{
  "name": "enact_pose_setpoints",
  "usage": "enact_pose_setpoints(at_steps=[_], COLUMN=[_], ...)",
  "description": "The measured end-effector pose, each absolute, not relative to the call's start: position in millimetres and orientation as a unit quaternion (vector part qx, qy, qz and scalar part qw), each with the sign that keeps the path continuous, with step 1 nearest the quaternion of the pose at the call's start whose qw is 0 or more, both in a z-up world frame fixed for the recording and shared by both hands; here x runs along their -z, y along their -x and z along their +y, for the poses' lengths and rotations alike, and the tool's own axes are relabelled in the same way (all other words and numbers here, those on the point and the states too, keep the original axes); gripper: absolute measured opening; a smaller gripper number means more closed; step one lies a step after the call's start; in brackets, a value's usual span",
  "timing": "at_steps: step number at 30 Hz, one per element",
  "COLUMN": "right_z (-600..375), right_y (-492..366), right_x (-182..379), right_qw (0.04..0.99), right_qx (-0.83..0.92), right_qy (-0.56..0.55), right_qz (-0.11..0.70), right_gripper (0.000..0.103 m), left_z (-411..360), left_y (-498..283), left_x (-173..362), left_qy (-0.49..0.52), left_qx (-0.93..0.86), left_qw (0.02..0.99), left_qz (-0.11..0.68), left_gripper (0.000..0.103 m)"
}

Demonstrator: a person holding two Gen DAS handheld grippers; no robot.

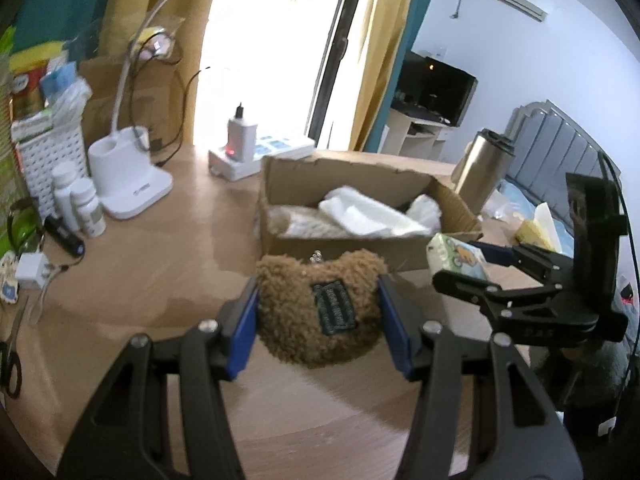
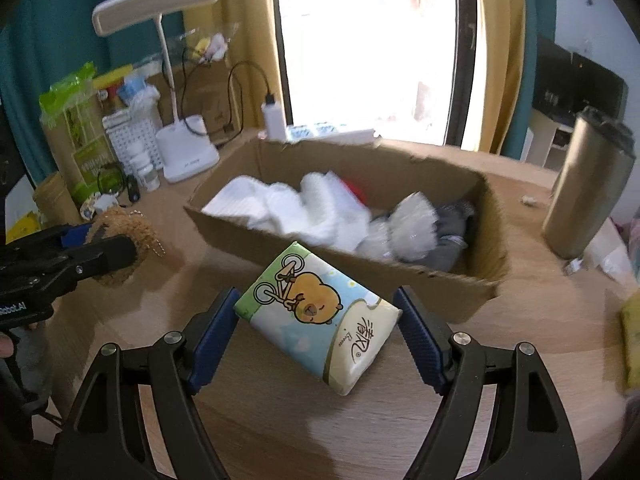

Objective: Organize soft objects
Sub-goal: 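Drop the tissue pack into the box with the right tool while the left tool drops the pouch in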

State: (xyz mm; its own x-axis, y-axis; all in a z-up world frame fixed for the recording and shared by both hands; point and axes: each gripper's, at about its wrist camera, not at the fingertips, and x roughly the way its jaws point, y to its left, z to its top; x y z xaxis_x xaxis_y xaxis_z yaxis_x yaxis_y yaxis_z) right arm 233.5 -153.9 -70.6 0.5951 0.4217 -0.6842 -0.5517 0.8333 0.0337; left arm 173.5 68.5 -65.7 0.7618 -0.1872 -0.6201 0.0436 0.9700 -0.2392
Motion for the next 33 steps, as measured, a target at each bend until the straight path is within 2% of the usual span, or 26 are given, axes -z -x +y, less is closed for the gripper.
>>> enact_pose_setpoints(at_steps=[18, 33], right_z=[-184, -187], right_y=[-271, -309], right_x=[34, 37], right_qw=[0.91, 0.911], right_qx=[-0.278, -0.28], right_qy=[0.066, 0.064], right_qz=[0.301, 0.295], right_gripper=[0.081, 0.081], left_z=[30, 13], left_y=[-217, -259], left_x=[30, 39], left_qy=[0.067, 0.072], left_qx=[0.075, 0.086], left_qw=[0.943, 0.939], left_qz=[0.316, 0.324], left_gripper=[0.056, 0.057])
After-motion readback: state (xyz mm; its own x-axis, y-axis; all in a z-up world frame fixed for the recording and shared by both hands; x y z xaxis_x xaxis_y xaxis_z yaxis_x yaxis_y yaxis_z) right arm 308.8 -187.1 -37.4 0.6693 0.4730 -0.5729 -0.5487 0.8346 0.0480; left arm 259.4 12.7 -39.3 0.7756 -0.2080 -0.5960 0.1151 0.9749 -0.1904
